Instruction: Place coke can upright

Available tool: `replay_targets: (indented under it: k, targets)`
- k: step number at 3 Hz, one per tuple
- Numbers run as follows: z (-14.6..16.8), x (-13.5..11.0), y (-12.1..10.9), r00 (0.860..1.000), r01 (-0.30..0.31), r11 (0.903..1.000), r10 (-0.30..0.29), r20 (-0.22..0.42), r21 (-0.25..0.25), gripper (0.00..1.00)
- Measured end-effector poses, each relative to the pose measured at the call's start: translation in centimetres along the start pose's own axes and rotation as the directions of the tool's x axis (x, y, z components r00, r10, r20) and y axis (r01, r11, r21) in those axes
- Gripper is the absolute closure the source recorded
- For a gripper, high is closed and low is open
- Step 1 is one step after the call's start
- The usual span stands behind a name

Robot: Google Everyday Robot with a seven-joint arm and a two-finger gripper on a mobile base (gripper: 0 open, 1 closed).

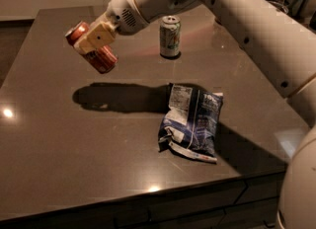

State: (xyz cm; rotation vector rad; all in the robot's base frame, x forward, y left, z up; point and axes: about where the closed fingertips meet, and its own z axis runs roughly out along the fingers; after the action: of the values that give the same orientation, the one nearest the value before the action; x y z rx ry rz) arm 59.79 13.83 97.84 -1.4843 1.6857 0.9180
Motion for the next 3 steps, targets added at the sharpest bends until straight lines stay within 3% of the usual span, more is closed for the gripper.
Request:
replay_targets:
  k: [2,3]
  targets:
    - [0.14,-0.06,-0.03,1.0,-0.006,1.0,0.005,0.02,0.007,1.0]
    - [-0.04,0.52,-0.08,0.995,-0.019,0.9993,0.015,0.101,0.032,1.0]
